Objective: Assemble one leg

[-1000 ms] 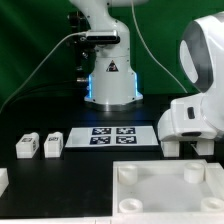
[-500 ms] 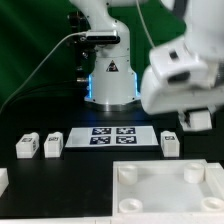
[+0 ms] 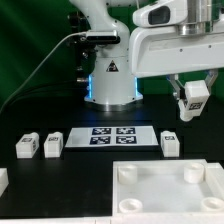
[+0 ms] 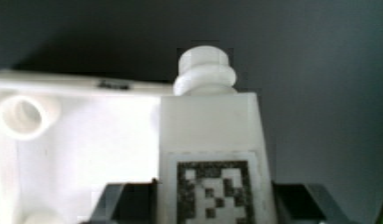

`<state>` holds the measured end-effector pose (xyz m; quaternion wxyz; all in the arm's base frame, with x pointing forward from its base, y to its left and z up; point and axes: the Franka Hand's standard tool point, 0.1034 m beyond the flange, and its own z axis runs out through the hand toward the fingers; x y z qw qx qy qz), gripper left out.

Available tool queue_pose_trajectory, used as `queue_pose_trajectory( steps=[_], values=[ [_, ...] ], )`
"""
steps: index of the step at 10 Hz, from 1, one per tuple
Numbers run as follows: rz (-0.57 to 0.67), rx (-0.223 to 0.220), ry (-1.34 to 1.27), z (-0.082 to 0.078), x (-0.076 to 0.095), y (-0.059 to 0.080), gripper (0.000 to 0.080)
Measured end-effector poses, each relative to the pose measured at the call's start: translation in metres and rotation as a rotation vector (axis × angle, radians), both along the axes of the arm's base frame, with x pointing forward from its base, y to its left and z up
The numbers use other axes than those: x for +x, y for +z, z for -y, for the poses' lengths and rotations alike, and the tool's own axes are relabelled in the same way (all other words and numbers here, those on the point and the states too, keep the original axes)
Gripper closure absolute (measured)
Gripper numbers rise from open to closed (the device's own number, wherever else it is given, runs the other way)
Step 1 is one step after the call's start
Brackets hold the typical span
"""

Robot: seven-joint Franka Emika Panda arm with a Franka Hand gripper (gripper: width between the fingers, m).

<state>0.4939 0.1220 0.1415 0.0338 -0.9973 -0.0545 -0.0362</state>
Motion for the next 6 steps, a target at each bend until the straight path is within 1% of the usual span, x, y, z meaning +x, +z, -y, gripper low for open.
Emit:
queue_pose_trajectory(
  steps=[1,2,3,4,5,6],
  values=[
    [0.067,0.008,0.0,0.001,0.002,0.0,0.0509],
    [0.195,0.019,0.031,0.004,0.026,0.005,0.0509],
    [0.281,0.013,0.075,0.022,0.052,0.017,0.0509],
    [0.373,0.024,0.05,0.027,0.075,0.027,0.0509],
    [0.458,0.041,0.044,0.019,0.095,0.033,0.0509],
    [0.578,0.058,0.058,0.005,0.103,0.036,0.0509]
  ],
)
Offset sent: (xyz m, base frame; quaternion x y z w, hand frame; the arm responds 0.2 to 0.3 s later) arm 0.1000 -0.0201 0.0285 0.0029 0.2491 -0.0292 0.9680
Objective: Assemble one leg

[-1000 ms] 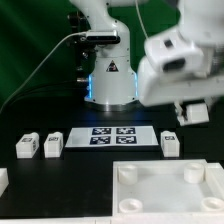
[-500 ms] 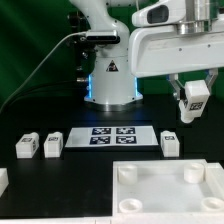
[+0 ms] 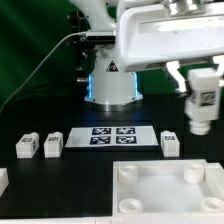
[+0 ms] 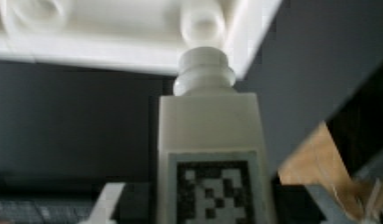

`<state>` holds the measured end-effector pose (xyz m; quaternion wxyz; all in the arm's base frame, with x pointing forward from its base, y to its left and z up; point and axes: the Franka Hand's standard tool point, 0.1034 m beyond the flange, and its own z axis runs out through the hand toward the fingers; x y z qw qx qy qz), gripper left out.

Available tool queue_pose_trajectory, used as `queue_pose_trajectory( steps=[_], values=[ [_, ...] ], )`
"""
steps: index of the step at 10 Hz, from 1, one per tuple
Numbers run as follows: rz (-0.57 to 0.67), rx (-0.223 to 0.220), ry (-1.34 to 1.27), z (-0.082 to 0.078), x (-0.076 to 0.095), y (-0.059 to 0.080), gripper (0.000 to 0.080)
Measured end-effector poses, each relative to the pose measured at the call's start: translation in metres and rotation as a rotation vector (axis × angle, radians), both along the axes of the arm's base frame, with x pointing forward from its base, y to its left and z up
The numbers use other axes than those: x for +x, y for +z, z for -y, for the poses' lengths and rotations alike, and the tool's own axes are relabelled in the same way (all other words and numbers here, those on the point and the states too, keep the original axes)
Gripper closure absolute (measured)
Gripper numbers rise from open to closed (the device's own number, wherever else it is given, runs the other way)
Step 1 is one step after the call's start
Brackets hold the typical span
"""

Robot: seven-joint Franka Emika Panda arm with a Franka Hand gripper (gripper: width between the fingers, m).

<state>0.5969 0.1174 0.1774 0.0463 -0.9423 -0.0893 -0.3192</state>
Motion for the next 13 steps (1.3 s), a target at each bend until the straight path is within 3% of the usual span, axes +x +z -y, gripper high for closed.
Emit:
queue_pose_trajectory(
  steps=[1,2,4,6,8,9,13],
  values=[
    [0.099,0.001,0.002,0.003,-0.004,-0.004,0.0509],
    [0.006,-0.01,0.003,0.007,-0.016,-0.029,0.0509],
    [0.016,-0.01,0.008,0.004,-0.007,-0.016,0.0509],
    [0.01,-0.012,0.008,0.005,-0.008,-0.019,0.0508],
    [0.014,-0.016,0.001,0.015,0.008,-0.028,0.0508],
    [0.015,-0.011,0.001,0.012,0.015,-0.033,0.0508],
    [-0.023,-0.006,-0.006,0.014,0.014,-0.066,0.0508]
  ],
)
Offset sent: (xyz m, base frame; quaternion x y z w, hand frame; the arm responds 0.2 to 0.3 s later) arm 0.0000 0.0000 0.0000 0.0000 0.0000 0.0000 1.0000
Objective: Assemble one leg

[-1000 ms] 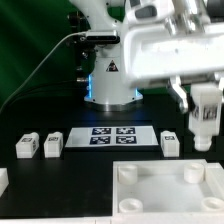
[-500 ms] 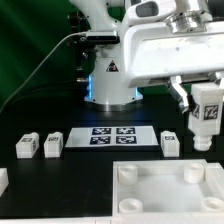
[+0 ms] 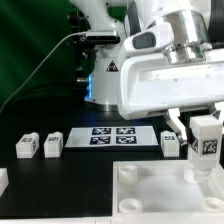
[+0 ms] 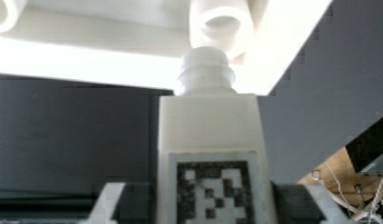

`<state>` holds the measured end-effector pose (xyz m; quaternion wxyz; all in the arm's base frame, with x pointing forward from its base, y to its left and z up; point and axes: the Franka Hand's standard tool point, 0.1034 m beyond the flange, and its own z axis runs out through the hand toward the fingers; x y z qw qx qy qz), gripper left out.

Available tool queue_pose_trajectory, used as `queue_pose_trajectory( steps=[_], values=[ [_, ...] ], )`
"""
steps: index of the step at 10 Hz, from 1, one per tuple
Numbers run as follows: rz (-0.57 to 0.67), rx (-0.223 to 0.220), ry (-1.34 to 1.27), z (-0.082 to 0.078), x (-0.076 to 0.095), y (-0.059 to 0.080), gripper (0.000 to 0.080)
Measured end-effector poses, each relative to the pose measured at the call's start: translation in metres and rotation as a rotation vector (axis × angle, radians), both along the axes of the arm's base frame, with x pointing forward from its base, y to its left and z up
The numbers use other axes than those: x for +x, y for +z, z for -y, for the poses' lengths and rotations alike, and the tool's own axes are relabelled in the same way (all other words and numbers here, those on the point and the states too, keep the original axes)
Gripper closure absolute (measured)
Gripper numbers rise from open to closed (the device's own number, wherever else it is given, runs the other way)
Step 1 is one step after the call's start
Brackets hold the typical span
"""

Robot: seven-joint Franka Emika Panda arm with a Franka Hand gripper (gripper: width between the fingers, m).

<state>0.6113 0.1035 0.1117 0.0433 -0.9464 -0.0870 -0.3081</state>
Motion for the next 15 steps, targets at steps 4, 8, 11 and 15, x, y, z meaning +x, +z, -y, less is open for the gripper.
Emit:
queue_pose_trajectory(
  steps=[4,8,11,15],
  values=[
    [-0.019,0.012,-0.004,-0.01,0.005,-0.021,0.0508],
    [-0.026,0.015,-0.005,-0.012,0.011,-0.027,0.0508],
    [-0.02,0.016,-0.005,-0.014,0.01,-0.031,0.0508],
    [-0.027,0.016,-0.007,-0.013,0.006,-0.041,0.0508]
  ],
)
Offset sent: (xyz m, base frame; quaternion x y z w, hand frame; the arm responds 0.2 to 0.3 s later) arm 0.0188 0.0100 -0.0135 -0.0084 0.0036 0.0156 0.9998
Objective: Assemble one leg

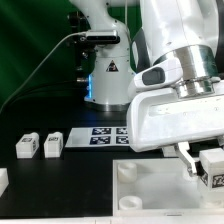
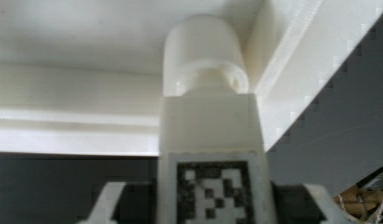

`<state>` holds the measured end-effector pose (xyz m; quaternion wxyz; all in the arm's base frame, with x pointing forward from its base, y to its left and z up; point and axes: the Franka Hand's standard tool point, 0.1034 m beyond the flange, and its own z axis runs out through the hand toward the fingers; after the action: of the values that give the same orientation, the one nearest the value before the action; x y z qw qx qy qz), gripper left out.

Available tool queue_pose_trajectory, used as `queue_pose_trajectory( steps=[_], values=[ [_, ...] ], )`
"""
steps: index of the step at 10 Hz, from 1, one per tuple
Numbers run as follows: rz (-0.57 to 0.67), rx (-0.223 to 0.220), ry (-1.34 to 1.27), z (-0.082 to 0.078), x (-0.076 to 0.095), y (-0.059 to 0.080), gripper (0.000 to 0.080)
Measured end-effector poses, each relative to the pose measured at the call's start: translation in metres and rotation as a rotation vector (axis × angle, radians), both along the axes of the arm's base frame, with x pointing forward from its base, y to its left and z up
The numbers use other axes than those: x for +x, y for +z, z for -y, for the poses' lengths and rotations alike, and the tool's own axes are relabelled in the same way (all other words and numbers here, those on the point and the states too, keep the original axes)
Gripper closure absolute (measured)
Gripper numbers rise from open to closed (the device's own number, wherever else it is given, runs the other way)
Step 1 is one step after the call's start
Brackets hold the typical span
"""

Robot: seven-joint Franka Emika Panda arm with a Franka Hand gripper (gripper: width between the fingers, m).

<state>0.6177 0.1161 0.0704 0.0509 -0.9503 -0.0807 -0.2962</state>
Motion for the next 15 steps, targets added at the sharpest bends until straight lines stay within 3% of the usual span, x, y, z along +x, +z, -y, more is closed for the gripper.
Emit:
queue_pose_trajectory(
  steps=[7,8,9,10,15],
  values=[
    [-0.016,-0.002,0.002,0.0,-0.0015,-0.0025,0.0485],
    [-0.016,-0.002,0.002,0.0,-0.0016,-0.0025,0.0298],
    [-0.016,-0.002,0.002,0.0001,-0.0017,-0.0027,0.0298],
    [-0.017,-0.002,0.002,0.0001,-0.0018,-0.0029,0.0177],
    [-0.018,-0.002,0.002,0.0001,-0.0021,-0.0034,0.015]
  ],
)
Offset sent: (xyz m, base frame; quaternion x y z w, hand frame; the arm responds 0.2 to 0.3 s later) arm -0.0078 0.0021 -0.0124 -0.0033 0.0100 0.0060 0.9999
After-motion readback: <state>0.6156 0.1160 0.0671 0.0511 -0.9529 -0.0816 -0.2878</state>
